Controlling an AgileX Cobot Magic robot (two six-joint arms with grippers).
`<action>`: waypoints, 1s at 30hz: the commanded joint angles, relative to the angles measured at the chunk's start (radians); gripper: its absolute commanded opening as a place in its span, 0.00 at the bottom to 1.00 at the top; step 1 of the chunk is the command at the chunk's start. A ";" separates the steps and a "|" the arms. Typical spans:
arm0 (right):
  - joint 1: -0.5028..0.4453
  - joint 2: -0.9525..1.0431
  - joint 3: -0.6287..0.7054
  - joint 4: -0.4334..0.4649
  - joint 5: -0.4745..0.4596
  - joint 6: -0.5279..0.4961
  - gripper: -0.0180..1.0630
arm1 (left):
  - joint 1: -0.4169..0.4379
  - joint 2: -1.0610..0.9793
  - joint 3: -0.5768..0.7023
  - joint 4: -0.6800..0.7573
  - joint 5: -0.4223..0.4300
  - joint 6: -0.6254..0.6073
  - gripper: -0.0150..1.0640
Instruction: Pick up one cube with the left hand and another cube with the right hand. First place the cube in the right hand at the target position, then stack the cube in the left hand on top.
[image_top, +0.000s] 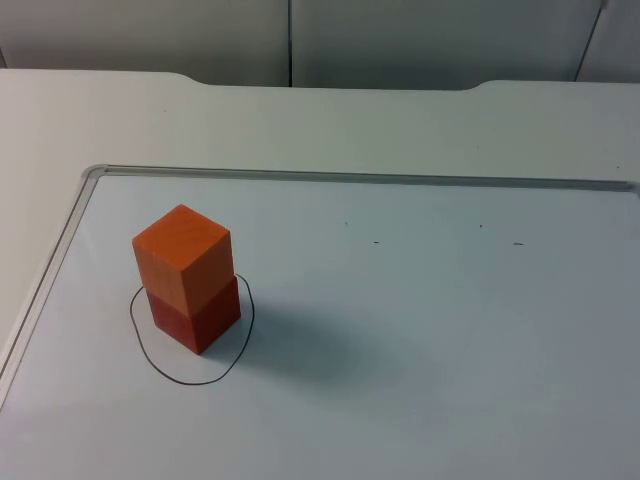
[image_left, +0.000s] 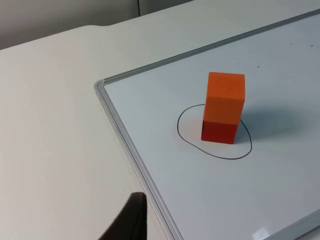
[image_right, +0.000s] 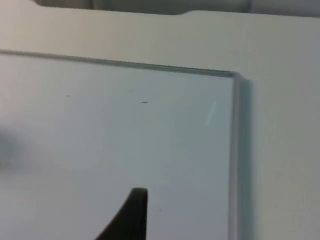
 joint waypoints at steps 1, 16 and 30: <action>-0.053 -0.003 0.004 0.005 -0.013 -0.003 0.99 | -0.004 -0.005 0.006 0.000 -0.011 -0.005 0.99; -0.146 -0.003 0.004 0.005 -0.013 -0.001 0.99 | -0.004 -0.005 0.006 0.000 -0.011 -0.005 0.99; -0.146 -0.003 0.004 0.005 -0.013 0.001 0.99 | 0.118 -0.005 0.006 0.000 -0.011 -0.005 0.99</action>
